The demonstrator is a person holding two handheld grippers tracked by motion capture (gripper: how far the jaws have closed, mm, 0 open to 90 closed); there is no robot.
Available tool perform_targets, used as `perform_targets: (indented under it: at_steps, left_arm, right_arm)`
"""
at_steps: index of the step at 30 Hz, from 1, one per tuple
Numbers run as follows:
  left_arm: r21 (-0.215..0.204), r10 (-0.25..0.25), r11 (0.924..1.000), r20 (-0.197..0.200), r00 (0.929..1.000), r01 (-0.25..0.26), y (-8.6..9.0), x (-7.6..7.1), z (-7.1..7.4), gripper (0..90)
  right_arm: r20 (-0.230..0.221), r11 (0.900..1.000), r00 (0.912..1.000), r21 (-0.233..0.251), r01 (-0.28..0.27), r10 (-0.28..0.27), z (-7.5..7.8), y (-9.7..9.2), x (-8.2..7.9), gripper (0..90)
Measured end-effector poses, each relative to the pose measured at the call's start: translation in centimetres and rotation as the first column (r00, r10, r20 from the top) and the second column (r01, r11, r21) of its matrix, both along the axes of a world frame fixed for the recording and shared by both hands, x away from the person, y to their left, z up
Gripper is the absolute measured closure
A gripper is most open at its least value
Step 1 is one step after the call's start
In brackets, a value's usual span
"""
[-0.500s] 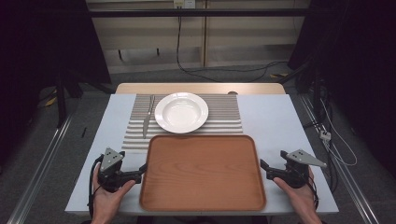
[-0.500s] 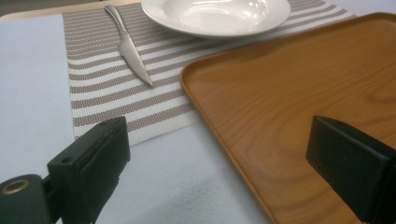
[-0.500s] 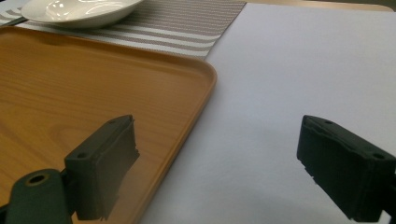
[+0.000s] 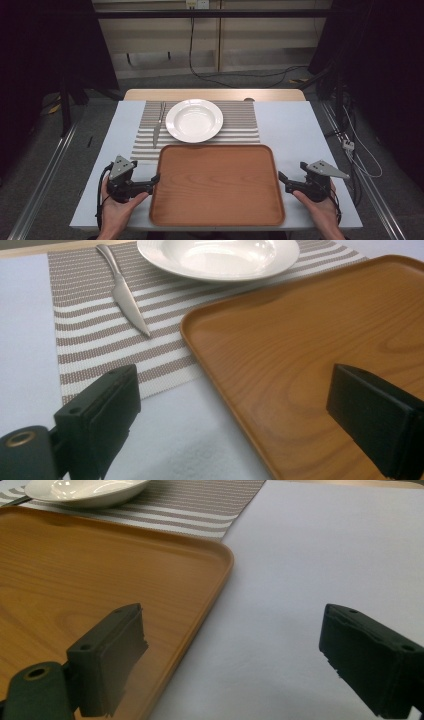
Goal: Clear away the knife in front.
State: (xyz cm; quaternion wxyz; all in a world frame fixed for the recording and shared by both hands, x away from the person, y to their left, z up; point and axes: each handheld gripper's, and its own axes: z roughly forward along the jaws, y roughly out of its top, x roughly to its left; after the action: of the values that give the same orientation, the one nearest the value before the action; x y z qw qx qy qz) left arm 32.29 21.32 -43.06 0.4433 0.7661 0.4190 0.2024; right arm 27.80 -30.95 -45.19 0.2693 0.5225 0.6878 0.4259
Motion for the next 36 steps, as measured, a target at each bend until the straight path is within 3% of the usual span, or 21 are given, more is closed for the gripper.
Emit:
perform_targets:
  at_steps: [12,24,29,36]
  left_arm:
    - [0.015,-0.020,0.9997,-0.028,0.9994,0.021,0.0,1.5,0.6,6.4]
    - [-0.005,-0.037,0.9993,-0.042,0.9984,0.037,-0.1,3.9,1.7,8.8]
    - [0.023,-0.032,0.9992,-0.030,0.9990,0.032,-0.3,4.8,2.2,9.7]
    - [0.030,-0.024,0.9992,-0.035,0.9991,0.025,-0.4,6.4,2.7,9.8]
  right_arm:
    - [-0.006,1.0000,1.0000,0.001,0.006,-0.006,0.0,-0.1,0.0,10.9]
    - [-0.006,1.0000,1.0000,-0.005,0.006,-0.006,0.1,0.2,-0.1,10.8]
    - [-0.013,1.0000,0.9999,-0.002,-0.001,0.001,0.1,0.2,0.0,10.9]
    - [-0.009,1.0000,1.0000,0.001,0.002,-0.002,0.1,0.1,0.0,10.8]
